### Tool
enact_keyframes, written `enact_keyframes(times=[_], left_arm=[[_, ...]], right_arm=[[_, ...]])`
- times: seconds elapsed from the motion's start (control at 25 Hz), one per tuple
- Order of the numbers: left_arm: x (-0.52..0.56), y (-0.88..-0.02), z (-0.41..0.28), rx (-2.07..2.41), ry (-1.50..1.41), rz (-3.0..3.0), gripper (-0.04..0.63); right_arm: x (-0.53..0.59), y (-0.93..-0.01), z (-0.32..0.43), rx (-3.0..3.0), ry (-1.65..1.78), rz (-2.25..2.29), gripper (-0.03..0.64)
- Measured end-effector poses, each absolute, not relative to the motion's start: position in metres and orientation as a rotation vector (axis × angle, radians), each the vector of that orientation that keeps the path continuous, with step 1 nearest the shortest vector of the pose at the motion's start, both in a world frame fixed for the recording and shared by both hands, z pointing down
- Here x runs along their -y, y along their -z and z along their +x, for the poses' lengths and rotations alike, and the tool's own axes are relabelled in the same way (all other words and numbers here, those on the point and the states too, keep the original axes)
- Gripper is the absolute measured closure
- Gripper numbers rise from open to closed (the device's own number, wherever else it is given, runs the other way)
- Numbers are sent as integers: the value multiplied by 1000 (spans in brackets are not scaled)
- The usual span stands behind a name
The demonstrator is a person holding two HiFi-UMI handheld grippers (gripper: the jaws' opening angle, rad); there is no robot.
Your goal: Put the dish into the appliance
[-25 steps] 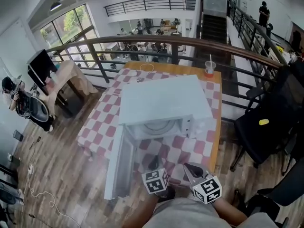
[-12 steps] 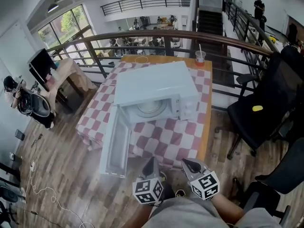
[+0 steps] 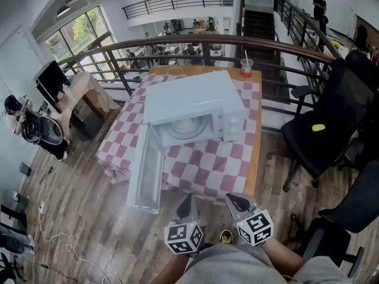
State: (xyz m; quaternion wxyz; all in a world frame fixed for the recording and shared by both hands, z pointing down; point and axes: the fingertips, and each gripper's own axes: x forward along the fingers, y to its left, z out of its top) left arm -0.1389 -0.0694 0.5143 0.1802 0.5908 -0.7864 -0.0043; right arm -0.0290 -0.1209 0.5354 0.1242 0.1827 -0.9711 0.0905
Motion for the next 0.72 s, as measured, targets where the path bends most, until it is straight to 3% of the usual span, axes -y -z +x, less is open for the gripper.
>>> enact_keyframes(times=[0.72], left_arm=[[-66, -497, -132, 2217, 63, 1721, 584]], right_arm=[[-13, -514, -23, 2789, -169, 595, 617]])
